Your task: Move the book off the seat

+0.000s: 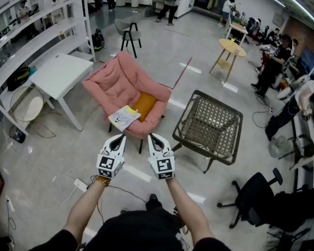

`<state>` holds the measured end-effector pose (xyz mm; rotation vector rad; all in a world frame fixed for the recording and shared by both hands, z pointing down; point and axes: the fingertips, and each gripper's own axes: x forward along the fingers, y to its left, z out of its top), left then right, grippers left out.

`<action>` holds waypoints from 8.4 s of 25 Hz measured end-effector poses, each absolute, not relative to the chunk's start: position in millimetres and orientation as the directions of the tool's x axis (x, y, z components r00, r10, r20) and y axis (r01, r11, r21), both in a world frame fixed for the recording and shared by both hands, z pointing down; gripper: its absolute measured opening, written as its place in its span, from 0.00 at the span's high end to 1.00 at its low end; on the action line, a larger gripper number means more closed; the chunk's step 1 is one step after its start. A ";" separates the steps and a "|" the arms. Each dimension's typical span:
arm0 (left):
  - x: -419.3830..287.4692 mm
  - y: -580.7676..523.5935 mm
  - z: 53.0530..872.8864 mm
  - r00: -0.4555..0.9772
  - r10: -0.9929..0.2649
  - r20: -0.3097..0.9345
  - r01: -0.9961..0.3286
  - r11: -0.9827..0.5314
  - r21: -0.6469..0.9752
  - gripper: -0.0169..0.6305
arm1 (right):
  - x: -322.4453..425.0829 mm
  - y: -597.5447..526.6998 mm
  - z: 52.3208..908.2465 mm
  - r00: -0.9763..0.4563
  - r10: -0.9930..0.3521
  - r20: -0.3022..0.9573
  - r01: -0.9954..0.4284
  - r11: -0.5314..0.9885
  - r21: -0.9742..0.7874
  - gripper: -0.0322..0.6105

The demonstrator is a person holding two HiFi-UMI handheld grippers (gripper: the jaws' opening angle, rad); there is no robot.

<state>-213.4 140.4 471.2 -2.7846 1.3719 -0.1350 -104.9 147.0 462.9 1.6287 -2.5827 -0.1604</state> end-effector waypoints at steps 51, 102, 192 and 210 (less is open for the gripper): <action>-208.6 61.4 530.2 0.509 -0.846 0.157 -0.851 -0.523 -0.059 0.95 | -89.8 44.6 503.7 -0.588 -0.808 0.040 -0.797 0.587 0.143 0.93; -320.7 -190.4 701.7 0.491 -0.736 0.465 -0.867 -0.463 0.182 0.95 | -165.5 -213.2 594.6 -0.542 -0.820 0.185 -0.807 0.569 0.155 0.93; -308.3 -327.8 901.9 0.714 -0.404 0.572 -0.631 -0.019 0.775 0.86 | -248.5 -353.6 708.1 -0.417 -0.838 0.353 -0.889 0.457 0.034 0.92; -298.1 -332.0 788.6 0.769 -0.439 0.464 -0.575 -0.159 0.803 0.86 | -239.4 -357.5 652.8 -0.413 -0.853 0.318 -0.884 0.460 0.085 0.92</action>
